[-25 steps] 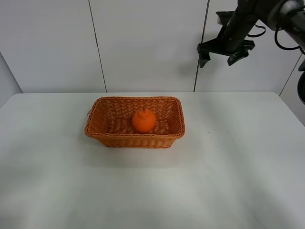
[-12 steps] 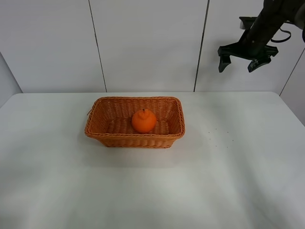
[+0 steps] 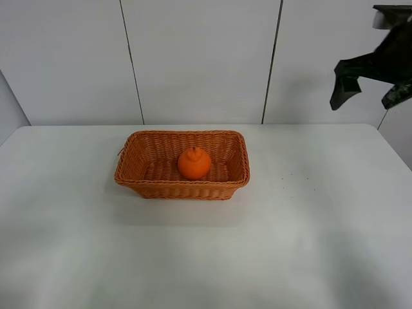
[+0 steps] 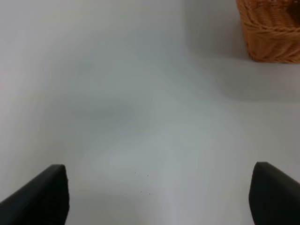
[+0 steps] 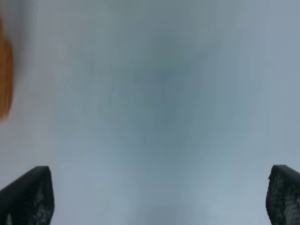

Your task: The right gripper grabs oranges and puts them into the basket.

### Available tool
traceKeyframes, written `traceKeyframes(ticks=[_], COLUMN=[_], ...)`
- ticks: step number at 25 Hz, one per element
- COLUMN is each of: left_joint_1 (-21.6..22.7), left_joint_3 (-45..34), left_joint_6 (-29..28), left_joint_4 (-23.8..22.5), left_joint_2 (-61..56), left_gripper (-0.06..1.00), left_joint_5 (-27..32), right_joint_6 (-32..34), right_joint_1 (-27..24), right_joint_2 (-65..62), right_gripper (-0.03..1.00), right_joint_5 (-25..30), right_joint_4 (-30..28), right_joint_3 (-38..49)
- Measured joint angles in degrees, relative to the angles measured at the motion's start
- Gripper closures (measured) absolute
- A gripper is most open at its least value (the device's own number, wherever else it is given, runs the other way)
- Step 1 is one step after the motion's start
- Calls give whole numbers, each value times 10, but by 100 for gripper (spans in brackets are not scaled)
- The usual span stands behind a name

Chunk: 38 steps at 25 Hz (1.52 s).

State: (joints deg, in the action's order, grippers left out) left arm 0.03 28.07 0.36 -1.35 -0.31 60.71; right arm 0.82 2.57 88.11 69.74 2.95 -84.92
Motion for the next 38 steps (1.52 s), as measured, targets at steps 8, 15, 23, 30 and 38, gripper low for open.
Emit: traceKeyframes(ticks=[8, 15, 23, 30, 38], left_joint_1=[0, 0, 0, 0, 0], left_joint_3=[0, 0, 0, 0, 0], left_joint_6=[0, 0, 0, 0, 0], left_joint_4=[0, 0, 0, 0, 0], left_joint_2=[0, 0, 0, 0, 0], left_gripper=[6, 6, 6, 6, 6], left_joint_5=[0, 0, 0, 0, 0], right_joint_6=[0, 0, 0, 0, 0], right_joint_1=[0, 0, 0, 0, 0], right_joint_2=[-317, -589, -812, -883, -883], right_gripper=[28, 28, 28, 28, 28], right_joint_5=[-4, -85, -105, -109, -109], right_joint_4=[-1, -29, -37, -39, -39], right_joint_3=[307, 505, 564, 565, 565])
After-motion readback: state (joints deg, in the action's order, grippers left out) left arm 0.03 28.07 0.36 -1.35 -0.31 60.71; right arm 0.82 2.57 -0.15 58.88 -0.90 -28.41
